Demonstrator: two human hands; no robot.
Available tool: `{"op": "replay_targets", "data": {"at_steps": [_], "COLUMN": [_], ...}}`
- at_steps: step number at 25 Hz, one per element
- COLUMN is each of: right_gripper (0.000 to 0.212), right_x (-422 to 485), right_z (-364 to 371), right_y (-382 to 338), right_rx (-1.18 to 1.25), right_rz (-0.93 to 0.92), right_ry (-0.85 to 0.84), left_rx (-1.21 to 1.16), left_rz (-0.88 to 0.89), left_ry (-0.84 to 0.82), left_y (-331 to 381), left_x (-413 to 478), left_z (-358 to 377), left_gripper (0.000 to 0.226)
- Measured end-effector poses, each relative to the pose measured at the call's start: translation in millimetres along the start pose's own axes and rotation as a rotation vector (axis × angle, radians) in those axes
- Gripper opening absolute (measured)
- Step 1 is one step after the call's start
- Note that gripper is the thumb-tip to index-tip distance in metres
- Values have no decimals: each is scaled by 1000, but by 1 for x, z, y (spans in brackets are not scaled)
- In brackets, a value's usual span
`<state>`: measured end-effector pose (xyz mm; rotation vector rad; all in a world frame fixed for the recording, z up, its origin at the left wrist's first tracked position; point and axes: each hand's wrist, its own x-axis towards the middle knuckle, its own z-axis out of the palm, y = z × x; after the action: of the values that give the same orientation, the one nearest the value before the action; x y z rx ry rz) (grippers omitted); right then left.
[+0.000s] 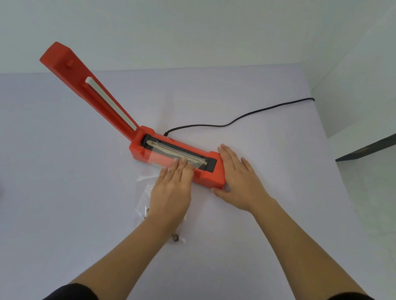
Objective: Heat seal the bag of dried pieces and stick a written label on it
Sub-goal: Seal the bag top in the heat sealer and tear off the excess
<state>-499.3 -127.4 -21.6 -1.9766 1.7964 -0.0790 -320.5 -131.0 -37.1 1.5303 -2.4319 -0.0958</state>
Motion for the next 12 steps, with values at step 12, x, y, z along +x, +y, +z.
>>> {"op": "replay_targets", "data": {"at_steps": [12], "right_gripper": [94], "right_x": [-1], "right_z": [1], "right_y": [2], "right_rx": [-15], "right_rz": [-5], "right_ry": [3], "left_rx": [-304], "left_rz": [-191], "left_ry": [-61], "left_y": [2], "left_x": [4], "left_z": [-19], "left_gripper": [30]}}
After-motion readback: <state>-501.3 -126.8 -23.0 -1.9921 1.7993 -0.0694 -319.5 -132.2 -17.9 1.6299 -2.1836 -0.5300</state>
